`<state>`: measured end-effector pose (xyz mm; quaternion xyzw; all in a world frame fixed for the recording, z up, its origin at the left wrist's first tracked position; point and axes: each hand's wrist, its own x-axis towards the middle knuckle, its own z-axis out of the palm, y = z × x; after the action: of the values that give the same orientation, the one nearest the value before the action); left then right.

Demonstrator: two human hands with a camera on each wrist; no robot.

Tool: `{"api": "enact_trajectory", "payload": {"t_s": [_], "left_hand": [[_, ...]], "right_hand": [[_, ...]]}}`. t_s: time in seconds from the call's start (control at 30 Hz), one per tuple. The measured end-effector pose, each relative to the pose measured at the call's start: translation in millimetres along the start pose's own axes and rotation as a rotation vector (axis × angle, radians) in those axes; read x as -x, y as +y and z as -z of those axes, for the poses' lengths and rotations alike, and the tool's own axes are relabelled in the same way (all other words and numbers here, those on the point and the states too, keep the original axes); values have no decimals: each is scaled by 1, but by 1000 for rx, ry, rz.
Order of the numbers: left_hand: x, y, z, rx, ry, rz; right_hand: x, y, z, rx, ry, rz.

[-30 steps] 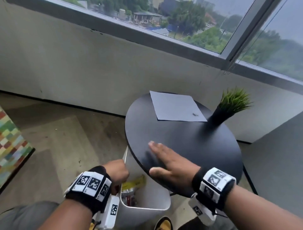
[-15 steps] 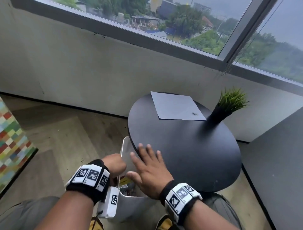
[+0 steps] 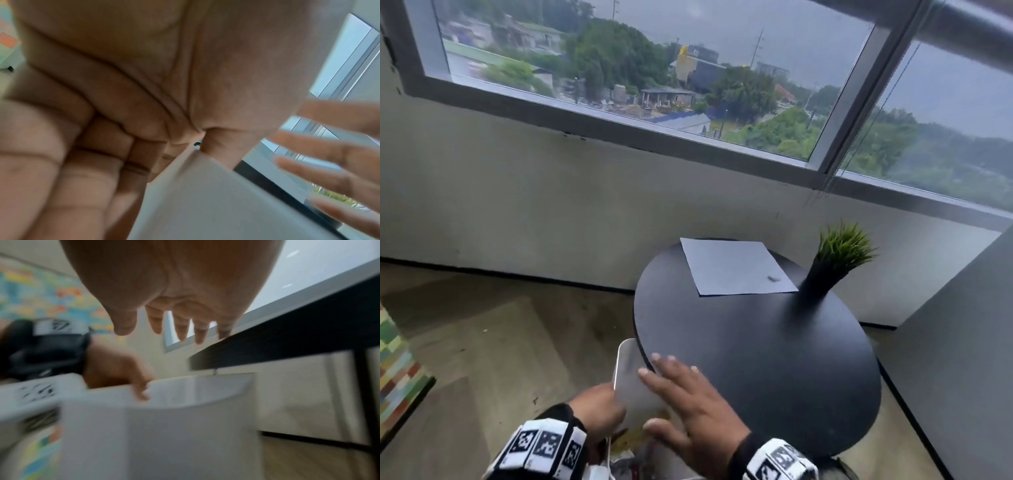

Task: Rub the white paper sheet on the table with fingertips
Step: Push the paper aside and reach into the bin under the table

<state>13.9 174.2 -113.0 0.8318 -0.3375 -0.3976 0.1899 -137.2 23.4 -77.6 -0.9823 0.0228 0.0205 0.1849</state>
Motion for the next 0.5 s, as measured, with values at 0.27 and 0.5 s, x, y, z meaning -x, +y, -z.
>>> {"api": "enact_trajectory", "payload": {"t_s": [0.27,0.5], "left_hand": [[-13,0,-11,-76,31,163],[-20,-2,-17,-150,2,184]], "right_hand": [[52,14,-8,246,38,-190],[98,111,51,-136,309,-711]]}}
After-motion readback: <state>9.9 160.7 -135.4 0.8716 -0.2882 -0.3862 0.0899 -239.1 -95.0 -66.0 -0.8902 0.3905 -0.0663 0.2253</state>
